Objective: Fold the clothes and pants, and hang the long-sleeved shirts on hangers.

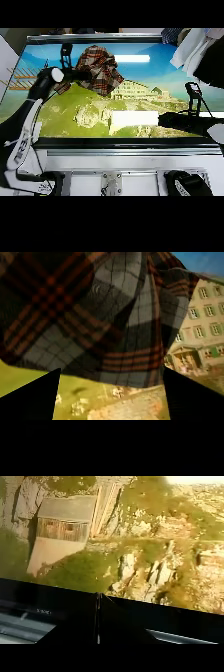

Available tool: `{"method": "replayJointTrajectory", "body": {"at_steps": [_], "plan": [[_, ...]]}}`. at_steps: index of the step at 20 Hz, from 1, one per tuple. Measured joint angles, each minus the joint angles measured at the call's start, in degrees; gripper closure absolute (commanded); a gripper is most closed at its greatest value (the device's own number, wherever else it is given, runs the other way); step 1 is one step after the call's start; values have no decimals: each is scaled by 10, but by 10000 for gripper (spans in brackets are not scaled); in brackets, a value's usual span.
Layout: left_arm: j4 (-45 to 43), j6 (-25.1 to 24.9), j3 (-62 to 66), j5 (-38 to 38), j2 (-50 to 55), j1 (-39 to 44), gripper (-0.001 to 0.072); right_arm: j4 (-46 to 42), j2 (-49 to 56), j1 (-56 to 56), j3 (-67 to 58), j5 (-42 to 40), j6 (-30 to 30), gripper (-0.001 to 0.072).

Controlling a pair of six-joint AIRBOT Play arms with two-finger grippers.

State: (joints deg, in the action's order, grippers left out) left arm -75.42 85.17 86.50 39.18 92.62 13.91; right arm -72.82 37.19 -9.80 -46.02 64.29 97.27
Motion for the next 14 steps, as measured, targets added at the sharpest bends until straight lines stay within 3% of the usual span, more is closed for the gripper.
{"method": "replayJointTrajectory", "body": {"at_steps": [6,7,8,10,11,14], "plan": [[-151,25,185,18,195,46,-13,0,0,0,0,0,0,682],[-165,33,211,26,218,49,21,0,0,0,0,0,0,682],[-176,40,237,36,241,51,193,0,0,0,0,0,0,682],[-189,58,277,60,272,54,621,0,0,0,0,0,0,682],[-194,66,288,68,280,55,686,0,0,0,0,0,0,682],[-203,80,299,86,276,57,688,0,0,0,0,0,0,682]]}}
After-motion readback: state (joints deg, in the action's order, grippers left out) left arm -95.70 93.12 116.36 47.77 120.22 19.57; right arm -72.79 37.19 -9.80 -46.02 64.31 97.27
